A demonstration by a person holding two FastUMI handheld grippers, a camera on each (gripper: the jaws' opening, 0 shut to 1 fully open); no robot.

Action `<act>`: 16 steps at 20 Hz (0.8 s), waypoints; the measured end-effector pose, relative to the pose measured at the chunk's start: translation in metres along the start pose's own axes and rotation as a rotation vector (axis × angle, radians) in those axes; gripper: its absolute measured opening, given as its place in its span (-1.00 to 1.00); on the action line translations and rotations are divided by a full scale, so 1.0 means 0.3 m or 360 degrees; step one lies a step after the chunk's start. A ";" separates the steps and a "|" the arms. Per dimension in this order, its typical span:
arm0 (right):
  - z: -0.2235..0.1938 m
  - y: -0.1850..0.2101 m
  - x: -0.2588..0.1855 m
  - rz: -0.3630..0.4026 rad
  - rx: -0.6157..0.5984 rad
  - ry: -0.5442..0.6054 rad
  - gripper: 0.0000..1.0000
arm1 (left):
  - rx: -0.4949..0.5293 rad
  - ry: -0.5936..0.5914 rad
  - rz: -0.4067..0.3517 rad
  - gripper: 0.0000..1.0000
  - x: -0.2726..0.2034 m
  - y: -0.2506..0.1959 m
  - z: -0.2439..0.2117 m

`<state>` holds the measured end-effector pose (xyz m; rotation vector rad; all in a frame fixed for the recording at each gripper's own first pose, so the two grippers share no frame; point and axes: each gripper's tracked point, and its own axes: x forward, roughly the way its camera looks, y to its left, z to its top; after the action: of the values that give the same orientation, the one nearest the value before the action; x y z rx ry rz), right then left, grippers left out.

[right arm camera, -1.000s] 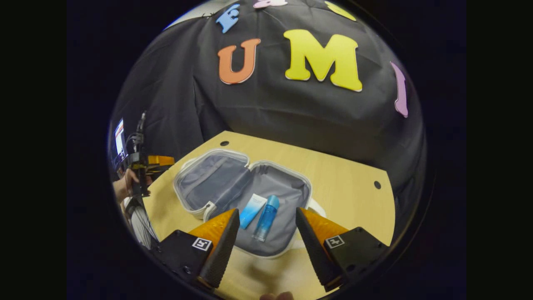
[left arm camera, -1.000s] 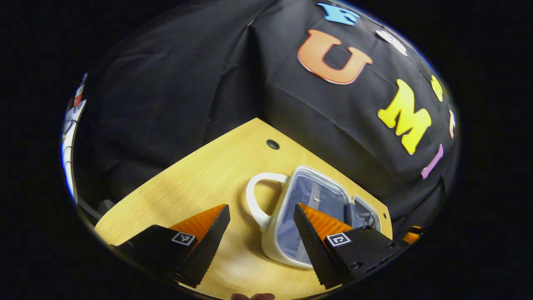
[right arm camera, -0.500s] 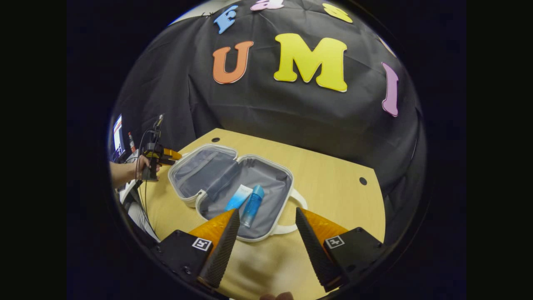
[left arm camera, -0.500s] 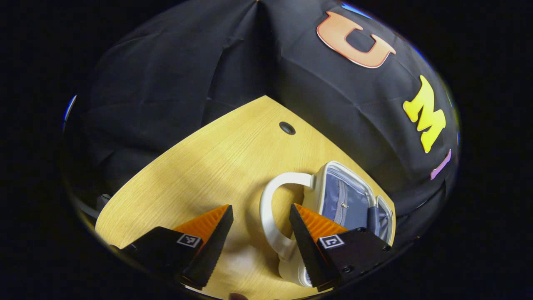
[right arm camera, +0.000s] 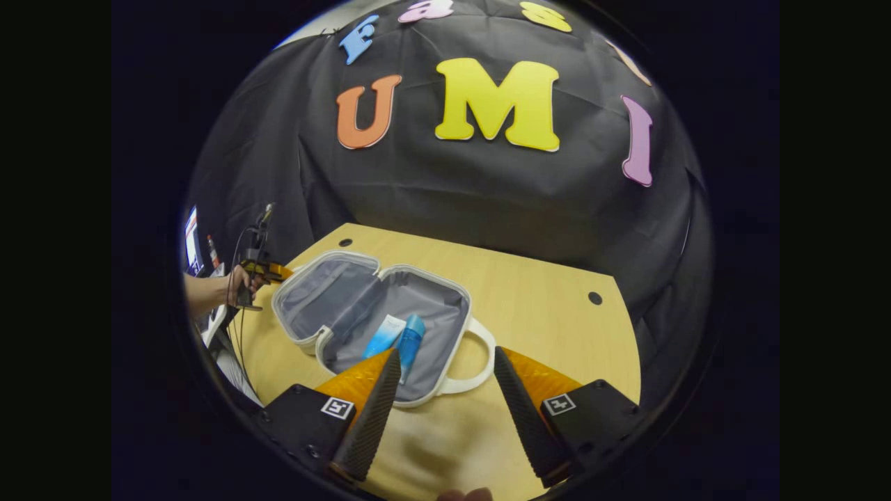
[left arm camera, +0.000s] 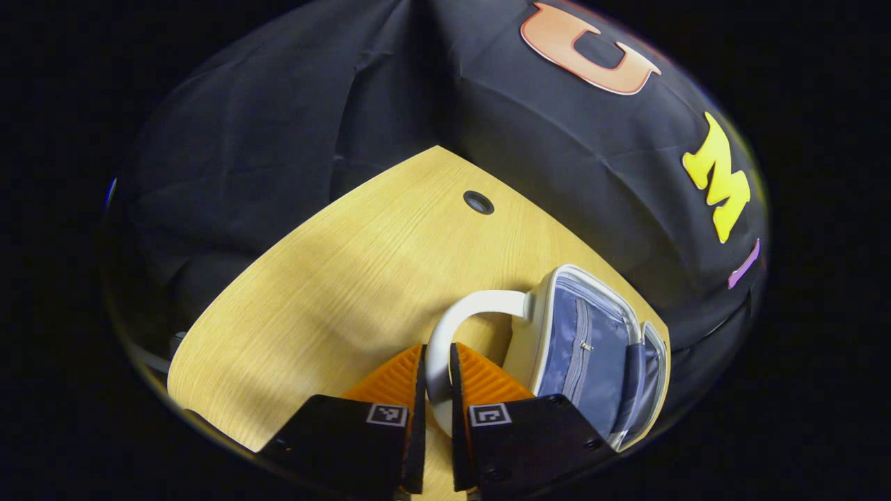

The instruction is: First open the suitcase, pack the skin care products into it, and then close the suitcase.

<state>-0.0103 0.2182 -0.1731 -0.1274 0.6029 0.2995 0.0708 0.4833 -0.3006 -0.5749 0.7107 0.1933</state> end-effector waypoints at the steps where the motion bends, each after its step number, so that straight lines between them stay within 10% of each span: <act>1: 0.004 -0.007 -0.009 0.0000 -0.0004 -0.0012 0.55 | -0.0006 -0.0024 -0.0031 -0.69 -0.013 -0.017 0.015; 8: 0.021 -0.023 -0.074 0.0047 0.0045 -0.0108 0.60 | 0.0160 -0.0230 -0.0104 -0.86 -0.207 -0.219 0.165; 16: 0.053 -0.127 -0.191 0.0049 0.0082 -0.0278 0.55 | 0.0589 -0.0453 -0.0278 -0.86 -0.498 -0.776 0.236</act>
<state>-0.0347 0.1717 -0.1261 -0.0419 0.4390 0.3209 0.0815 0.3333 -0.0579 -0.2453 0.4026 -0.0213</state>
